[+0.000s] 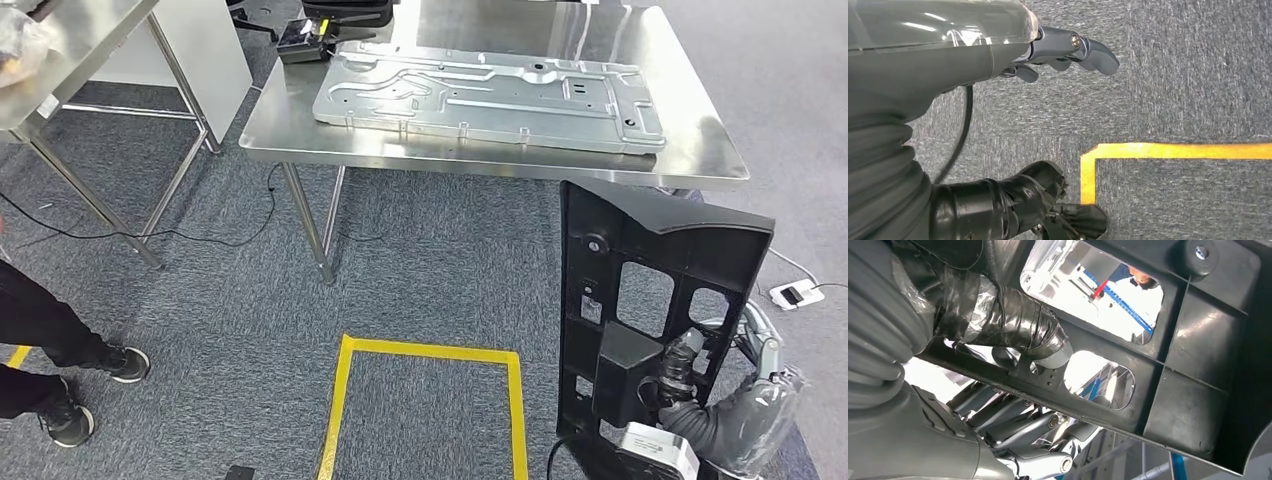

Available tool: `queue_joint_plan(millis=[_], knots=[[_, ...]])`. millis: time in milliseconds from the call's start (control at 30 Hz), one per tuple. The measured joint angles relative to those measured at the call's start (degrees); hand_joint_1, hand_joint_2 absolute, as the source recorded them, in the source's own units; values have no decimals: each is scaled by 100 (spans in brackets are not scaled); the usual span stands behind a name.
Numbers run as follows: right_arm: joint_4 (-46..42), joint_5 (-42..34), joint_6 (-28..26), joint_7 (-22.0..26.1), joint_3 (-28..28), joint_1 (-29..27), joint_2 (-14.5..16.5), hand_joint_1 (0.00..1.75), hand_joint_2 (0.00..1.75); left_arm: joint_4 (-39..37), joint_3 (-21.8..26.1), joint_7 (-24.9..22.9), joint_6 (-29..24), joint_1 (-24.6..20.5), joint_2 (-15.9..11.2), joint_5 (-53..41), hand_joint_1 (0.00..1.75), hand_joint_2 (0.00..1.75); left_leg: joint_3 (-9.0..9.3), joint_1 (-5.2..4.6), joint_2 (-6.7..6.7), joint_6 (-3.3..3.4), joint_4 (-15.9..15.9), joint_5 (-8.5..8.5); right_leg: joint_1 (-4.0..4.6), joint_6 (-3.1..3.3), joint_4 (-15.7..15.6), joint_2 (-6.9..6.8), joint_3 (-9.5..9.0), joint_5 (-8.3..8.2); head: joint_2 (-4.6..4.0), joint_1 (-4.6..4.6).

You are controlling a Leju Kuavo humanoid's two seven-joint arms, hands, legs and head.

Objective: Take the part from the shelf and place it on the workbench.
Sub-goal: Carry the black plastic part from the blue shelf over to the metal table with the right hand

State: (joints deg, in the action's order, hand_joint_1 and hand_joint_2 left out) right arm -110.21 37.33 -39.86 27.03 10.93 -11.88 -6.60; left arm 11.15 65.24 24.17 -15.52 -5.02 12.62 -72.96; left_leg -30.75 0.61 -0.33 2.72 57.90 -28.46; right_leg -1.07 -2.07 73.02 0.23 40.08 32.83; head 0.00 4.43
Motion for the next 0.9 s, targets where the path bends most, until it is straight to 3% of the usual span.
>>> queue_joint_plan(millis=[67, 100, 133, 200, 300, 333, 400, 433, 467, 500, 567, 633, 700, 800, 833, 900], knots=[[2, -1, -1, -2, 9, 45, 0, 175, 175, 0, -8, -3, 7, 5, 1, -18, 0, 175, 82, -3, -6, -38, 13, -82, -7, 28, -720, -11, -285, -478, -1, 1], [3, -5, -2, -3, 13, 79, 0, 175, 175, 0, -14, -4, 10, 1, 2, -30, 0, 175, 107, -12, -7, -67, 29, -121, 5, 49, -1049, -16, -429, -609, -1, 0], [2, -10, -5, -5, 15, 117, -1, 175, 175, 0, -26, -7, 13, -4, 1, -43, 0, 175, 116, -21, -5, -98, 36, -147, 19, 72, -1241, -19, -512, -654, -1, -2], [0, -26, -12, -9, 18, 190, -3, 175, 175, 0, -57, -10, 16, -14, 1, -67, 0, 175, 118, -33, 2, -156, 30, -172, 48, 121, -1329, -6, -543, -606, -1, -4], [-4, -36, -15, -13, 25, 321, -10, 175, 175, 0, -94, -9, 19, -21, 0, -89, 0, 175, 68, -39, 17, -238, 204, -308, 8, 217, -1391, -4, -609, -591, -1, -7], [-5, -36, -15, -14, 28, 373, -14, 175, 175, 0, -99, -9, 19, -25, -1, -92, 0, 175, -58, -37, 19, -260, 468, -437, -2, 250, -1414, -12, -643, -581, -1, -9], [-4, -44, -15, -22, 31, 472, -22, 175, 175, 0, -105, -10, 20, -21, -1, -98, 0, 175, -480, -26, 18, -287, 1227, -715, 13, 300, -1418, -22, -686, -544, 0, -10], [-4, -53, -15, -29, 32, 516, -27, 175, 175, 0, -107, -12, 21, -13, -1, -103, 0, 175, -683, -21, 19, -295, 1537, -773, 23, 315, -1415, -20, -705, -524, 0, -10], [-4, -63, -15, -36, 32, 554, -30, 175, 175, 0, -109, -14, 22, -6, -1, -107, 0, 175, -805, -18, 19, -296, 1663, -718, 30, 321, -1412, -13, -730, -503, 0, -10], [-4, -73, -14, -42, 33, 591, -32, 175, 175, 0, -110, -16, 23, 0, -1, -115, 0, 175, -819, -17, 19, -288, 1567, -549, 35, 318, -1409, -4, -764, -478, 0, -11], [-4, -83, -14, -46, 33, 662, -39, 175, 175, 0, -116, -17, 25, 1, -3, -136, 0, 175, -604, -21, 17, -241, 894, -49, 40, 296, -1407, 11, -850, -418, 0, -10], [-4, -88, -13, -51, 33, 740, -58, 175, 175, 0, -128, -26, 28, -6, -9, -152, 0, 175, -375, -46, 15, -184, 320, 202, 58, 251, -1396, 17, -882, -368, 0, -8], [-4, -93, -9, -61, 36, 810, -86, 175, 175, 0, -151, -39, 33, -13, -14, -159, 0, 175, -316, -70, 11, -143, 175, 179, 70, 197, -1403, 18, -869, -352, -1, -8], [-7, -100, 4, -91, 47, 896, -128, 175, 175, 0, -182, -45, 37, -7, -11, -167, 0, 175, -241, -29, 7, -68, 57, 188, 72, 112, -1368, 2, -881, -286, 0, -6], [-7, -102, 21, -108, 50, 929, -150, 175, 175, 0, -194, -45, 38, -9, -10, -168, 0, 175, -200, -10, 8, -45, 14, 196, 70, 84, -1189, -5, -800, -184, -1, -4], [2, -109, 70, -149, 56, 1006, -196, 175, 175, 0, -221, -44, 42, -17, -9, -178, 0, 175, -151, -5, 12, -16, -18, 185, 52, 40, -506, -14, -419, 98, -1, 2]])
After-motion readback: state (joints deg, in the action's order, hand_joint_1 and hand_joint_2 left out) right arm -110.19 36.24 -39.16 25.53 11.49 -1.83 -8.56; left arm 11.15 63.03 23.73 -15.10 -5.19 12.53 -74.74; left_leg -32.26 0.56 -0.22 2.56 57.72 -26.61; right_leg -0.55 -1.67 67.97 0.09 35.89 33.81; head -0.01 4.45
